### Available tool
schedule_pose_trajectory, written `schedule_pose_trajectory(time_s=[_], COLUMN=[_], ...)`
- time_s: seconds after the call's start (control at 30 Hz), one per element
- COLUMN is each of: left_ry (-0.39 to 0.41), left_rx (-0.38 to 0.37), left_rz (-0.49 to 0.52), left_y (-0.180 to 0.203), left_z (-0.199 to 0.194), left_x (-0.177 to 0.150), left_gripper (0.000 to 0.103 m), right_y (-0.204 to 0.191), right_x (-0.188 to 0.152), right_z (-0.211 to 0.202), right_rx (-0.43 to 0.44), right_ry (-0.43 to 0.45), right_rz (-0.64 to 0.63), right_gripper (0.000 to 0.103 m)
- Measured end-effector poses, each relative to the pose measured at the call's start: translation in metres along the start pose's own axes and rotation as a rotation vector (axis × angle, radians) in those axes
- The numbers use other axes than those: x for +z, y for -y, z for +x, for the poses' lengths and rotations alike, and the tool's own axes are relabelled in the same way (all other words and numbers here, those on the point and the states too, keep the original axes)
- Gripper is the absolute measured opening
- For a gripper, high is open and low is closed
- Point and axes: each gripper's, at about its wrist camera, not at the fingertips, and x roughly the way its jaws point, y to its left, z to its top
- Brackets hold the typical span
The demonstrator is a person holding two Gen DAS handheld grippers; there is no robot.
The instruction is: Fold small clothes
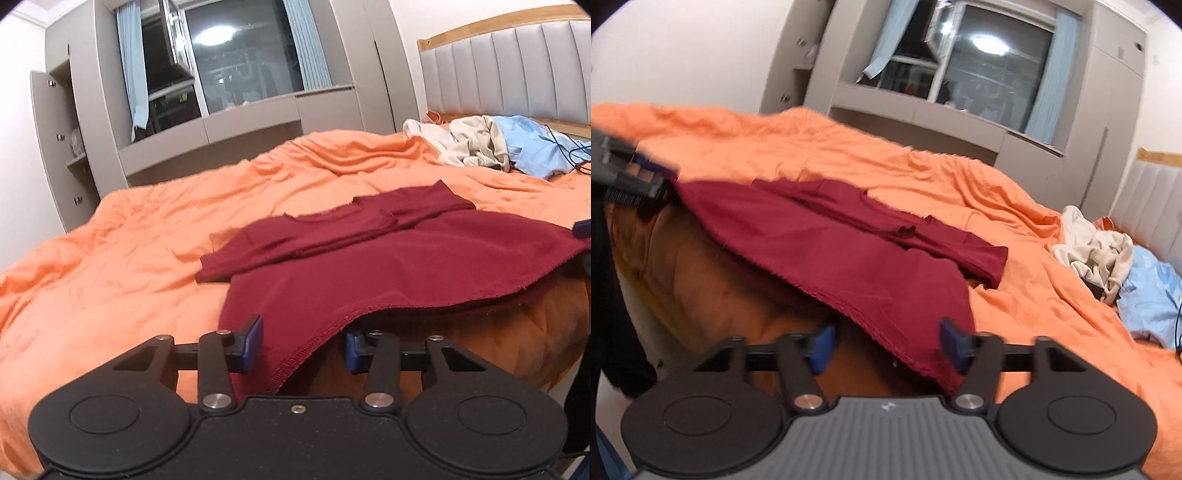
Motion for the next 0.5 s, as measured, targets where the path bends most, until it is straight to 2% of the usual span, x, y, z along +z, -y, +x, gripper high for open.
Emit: schedule_pose_trajectory(time_s=[0.07, 0.1, 0.17, 0.23, 0.27, 0.3, 0.33, 0.37, 0.4, 0.43, 0.5], left_ry=[0.014, 0.018, 0.023, 0.02, 0.014, 0.008, 0.001, -0.006, -0.01, -0.011, 0.002], left_rx=[0.004, 0.005, 0.013, 0.032, 0.041, 0.048, 0.054, 0.057, 0.056, 0.049, 0.041], left_rz=[0.006, 0.007, 0.014, 0.024, 0.026, 0.027, 0.025, 0.02, 0.01, -0.007, -0.038], left_y=[-0.001, -0.001, -0.002, -0.004, -0.004, -0.006, -0.008, -0.01, -0.013, -0.015, -0.018], left_z=[0.0, 0.0, 0.001, 0.001, 0.001, 0.0, 0.001, 0.0, 0.0, -0.002, -0.006], left_x=[0.003, 0.004, 0.006, 0.005, 0.004, 0.002, 0.0, -0.001, -0.003, -0.003, -0.004], left_gripper=[0.046, 0.046, 0.046, 0.049, 0.049, 0.049, 0.047, 0.044, 0.031, 0.013, 0.008], right_y=[-0.009, -0.011, -0.014, -0.013, -0.012, -0.01, -0.01, -0.008, -0.008, -0.008, -0.007], right_x=[-0.003, -0.004, -0.005, -0.006, -0.006, -0.007, -0.008, -0.008, -0.008, -0.008, -0.006], right_z=[0.005, 0.007, 0.009, 0.008, 0.006, 0.004, 0.001, -0.001, -0.003, -0.005, -0.005], right_rx=[-0.003, -0.023, -0.077, -0.126, -0.141, -0.149, -0.152, -0.152, -0.152, -0.151, -0.16], right_ry=[-0.04, -0.051, -0.055, -0.04, -0.027, -0.015, -0.003, 0.009, 0.022, 0.028, 0.03], right_rz=[-0.053, -0.071, -0.085, -0.085, -0.085, -0.085, -0.084, -0.08, -0.08, -0.082, -0.072], right_gripper=[0.076, 0.074, 0.06, 0.039, 0.035, 0.022, 0.017, 0.016, 0.011, 0.009, 0.008])
